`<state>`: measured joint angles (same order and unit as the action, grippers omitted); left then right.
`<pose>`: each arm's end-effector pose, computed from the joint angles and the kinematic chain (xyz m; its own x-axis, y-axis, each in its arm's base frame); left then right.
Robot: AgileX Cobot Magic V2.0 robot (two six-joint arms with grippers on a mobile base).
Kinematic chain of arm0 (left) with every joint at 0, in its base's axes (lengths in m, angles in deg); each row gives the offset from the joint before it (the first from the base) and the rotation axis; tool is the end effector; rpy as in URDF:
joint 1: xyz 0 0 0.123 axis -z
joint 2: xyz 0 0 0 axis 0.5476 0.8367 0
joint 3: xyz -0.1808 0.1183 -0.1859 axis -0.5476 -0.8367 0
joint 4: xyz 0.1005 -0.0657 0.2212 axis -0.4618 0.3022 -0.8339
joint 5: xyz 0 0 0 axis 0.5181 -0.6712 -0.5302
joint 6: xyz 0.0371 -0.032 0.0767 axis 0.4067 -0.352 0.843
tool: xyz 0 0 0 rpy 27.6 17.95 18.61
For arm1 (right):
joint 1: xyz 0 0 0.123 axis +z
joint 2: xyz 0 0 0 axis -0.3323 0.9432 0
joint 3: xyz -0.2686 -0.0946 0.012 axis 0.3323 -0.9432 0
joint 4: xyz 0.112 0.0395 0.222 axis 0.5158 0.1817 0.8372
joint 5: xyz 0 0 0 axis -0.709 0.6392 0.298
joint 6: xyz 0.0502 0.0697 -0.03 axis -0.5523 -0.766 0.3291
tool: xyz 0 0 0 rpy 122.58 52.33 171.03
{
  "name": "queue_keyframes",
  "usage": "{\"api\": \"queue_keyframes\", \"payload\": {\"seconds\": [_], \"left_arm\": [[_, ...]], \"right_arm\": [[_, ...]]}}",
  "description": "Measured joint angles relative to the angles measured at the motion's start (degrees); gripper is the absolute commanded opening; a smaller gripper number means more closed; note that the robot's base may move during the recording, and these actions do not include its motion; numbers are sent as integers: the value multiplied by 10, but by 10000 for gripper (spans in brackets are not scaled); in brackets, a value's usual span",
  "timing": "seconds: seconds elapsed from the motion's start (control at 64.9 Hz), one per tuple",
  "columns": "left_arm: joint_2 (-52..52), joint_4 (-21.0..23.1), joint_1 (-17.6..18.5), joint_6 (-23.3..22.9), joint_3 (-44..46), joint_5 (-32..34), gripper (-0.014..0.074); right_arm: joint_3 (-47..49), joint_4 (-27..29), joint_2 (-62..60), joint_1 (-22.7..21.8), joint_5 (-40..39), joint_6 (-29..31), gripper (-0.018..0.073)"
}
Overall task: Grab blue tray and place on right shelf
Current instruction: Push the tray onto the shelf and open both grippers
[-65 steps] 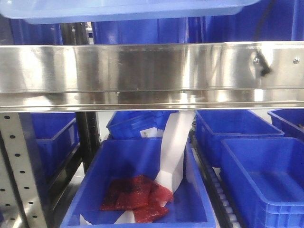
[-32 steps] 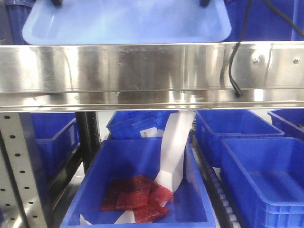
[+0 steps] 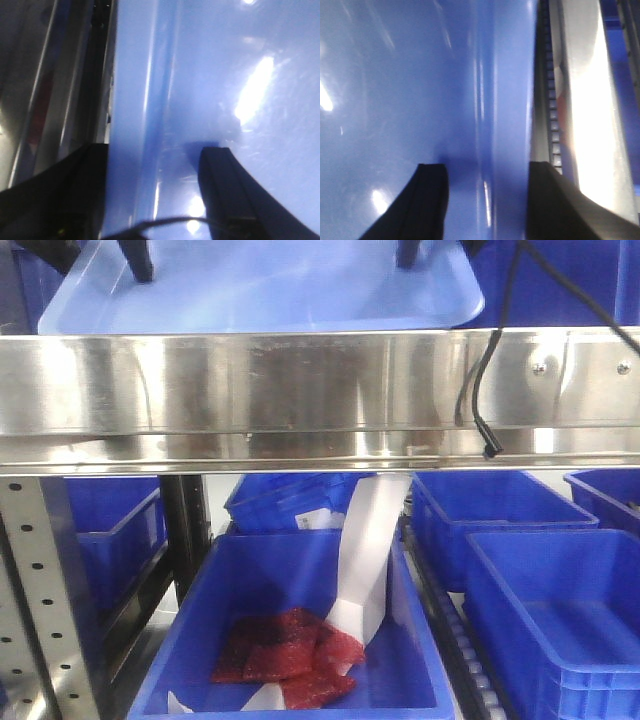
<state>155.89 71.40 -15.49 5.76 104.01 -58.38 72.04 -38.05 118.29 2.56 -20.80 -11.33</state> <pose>0.4091 -0.1273 0.3539 -0.7757 -0.0774 -0.6264 0.0442 0.9834 -0.1762 0.4165 0.1606 0.3663 -0.7817 0.1136 -0.6132 -0.0169 0.9790 0.2029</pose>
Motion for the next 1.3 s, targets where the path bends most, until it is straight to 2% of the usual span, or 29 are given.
{"api": "queue_keyframes", "payload": {"seconds": [0.293, 0.355, 0.401, 0.463, 0.57, 0.601, 0.694, 0.894, 1.033, 1.11, 1.203, 1.295], "left_arm": [[1, 5, -15, 0, 3, 4, 316], [1, 4, -15, 0, 3, 4, 294], [1, 3, -15, 0, 3, 4, 244], [1, 2, -15, 0, 6, 4, 148], [1, 2, -15, 0, 14, 1, -54], [1, 2, -15, 0, 15, 1, -44], [1, 2, -15, 0, 16, 1, -39], [0, 9, -15, 0, 21, -10, -48], [-37, 10, 4, 0, 14, -4, -48], [-78, 4, 30, -2, -11, 23, -48], [-139, -1, 66, -8, -87, 102, -48], [-183, 2, 79, -18, -169, 184, -48]], "right_arm": [[0, 10, 0, -13, -3, 0, 449], [0, 10, 0, -13, -4, 0, 446], [0, 11, 0, -13, -4, 0, 433], [0, 11, 0, -13, -4, 0, 356], [0, 11, 0, -13, -4, 0, 111], [0, 11, 0, -13, -4, 0, 41], [0, 13, 0, -13, -5, 0, 67], [0, 22, -1, -13, -9, 0, 56], [-4, 22, -29, -2, -22, 0, 56], [-26, 16, -67, 16, -48, 0, 56], [-108, 0, -132, 51, -123, 1, 56], [-210, -18, -196, 78, -214, 2, 56]]}}
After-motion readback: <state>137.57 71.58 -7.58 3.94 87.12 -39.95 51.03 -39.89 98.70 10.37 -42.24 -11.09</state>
